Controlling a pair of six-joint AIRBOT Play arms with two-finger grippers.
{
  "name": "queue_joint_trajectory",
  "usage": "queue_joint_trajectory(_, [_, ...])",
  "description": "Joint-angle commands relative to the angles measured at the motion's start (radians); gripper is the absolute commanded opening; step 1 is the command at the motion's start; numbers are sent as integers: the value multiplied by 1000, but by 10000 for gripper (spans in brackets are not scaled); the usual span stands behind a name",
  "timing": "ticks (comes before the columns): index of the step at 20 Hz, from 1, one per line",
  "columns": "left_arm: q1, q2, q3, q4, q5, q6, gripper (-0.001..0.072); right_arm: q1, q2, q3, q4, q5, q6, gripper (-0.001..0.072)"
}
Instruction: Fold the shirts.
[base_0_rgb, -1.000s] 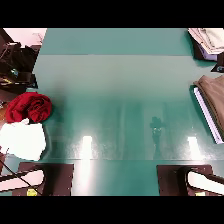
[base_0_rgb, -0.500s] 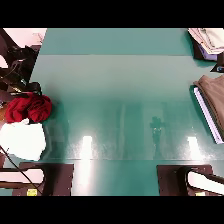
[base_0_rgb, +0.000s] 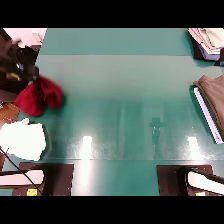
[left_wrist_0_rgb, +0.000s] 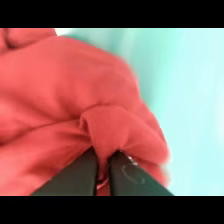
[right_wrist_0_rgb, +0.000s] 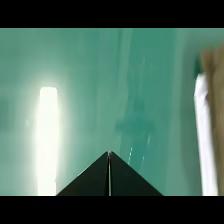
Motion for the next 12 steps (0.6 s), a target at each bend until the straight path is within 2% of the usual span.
queue_joint_trajectory(1, [-106,113,221,-333,-5,174,30,1,1,120,2,-61,1,20])
queue_joint_trajectory(3, [-213,158,315,-436,-5,211,30,1,1,188,2,-78,1,20])
queue_joint_trajectory(5, [-330,167,371,-467,-13,224,30,1,10,206,2,-93,1,21])
queue_joint_trajectory(9, [-513,131,344,-473,-12,276,30,1,85,65,1,-158,1,20])
queue_joint_trajectory(12, [-569,50,285,-466,-11,275,30,0,122,-9,1,-179,1,21])
